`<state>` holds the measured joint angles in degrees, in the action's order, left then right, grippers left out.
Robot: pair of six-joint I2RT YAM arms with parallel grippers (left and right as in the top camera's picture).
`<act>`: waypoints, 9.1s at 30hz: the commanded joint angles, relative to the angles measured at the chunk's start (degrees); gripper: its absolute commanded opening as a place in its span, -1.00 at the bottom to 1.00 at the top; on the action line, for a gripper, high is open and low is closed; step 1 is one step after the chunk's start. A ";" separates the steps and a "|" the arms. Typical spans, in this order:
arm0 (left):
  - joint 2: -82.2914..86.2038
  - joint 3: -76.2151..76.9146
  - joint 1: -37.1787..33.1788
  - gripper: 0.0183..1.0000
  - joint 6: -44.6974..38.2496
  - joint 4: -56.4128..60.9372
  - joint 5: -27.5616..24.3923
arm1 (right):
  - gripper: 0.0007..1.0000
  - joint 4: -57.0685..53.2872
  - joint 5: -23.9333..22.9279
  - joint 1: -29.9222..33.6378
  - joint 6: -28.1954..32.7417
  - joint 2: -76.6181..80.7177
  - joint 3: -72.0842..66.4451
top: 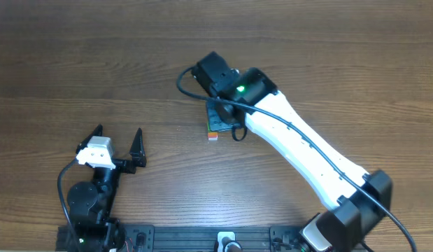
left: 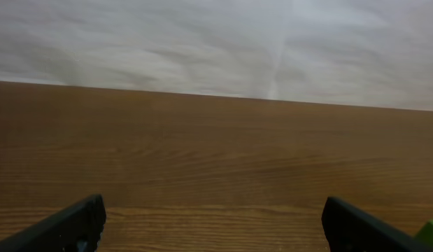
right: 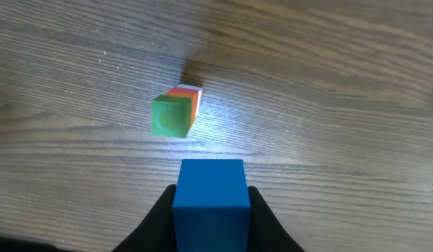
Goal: Stack Cubes
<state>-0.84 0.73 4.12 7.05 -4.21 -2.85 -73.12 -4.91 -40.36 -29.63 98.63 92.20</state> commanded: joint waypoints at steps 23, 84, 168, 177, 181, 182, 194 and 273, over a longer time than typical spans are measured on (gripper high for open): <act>0.46 -0.39 0.26 1.00 -0.83 0.09 -0.57 | -0.98 -1.90 1.73 -2.19 -3.41 12.07 7.50; 0.46 -0.39 0.26 1.00 -0.83 0.09 -0.57 | -0.98 -0.76 4.50 -1.36 -4.22 14.16 6.27; 0.46 -0.39 0.26 1.00 -0.83 0.09 -0.57 | -0.90 -0.15 4.59 -1.31 -3.98 14.23 5.49; 0.46 -0.39 0.26 1.00 -0.83 0.09 -0.57 | -0.39 -0.13 4.44 -1.31 -4.00 14.23 5.49; 0.46 -0.39 0.26 1.00 -0.83 0.09 -0.57 | -0.38 -0.11 4.44 -1.31 -4.00 14.23 5.49; 0.46 -0.39 0.26 1.00 -0.83 0.09 -0.55 | -0.38 -0.11 4.44 -1.31 -4.00 14.23 5.49; 0.46 -0.39 0.26 1.00 -0.83 0.09 -0.57 | 0.40 0.76 3.65 -1.31 -3.96 14.25 5.49; 0.46 -0.39 0.26 1.00 -0.83 0.09 -0.57 | 0.99 72.52 -0.98 35.98 33.55 -98.36 -89.42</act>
<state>-0.78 0.73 4.12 7.05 -4.19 -2.85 -0.82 -6.37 -3.97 3.64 0.84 4.75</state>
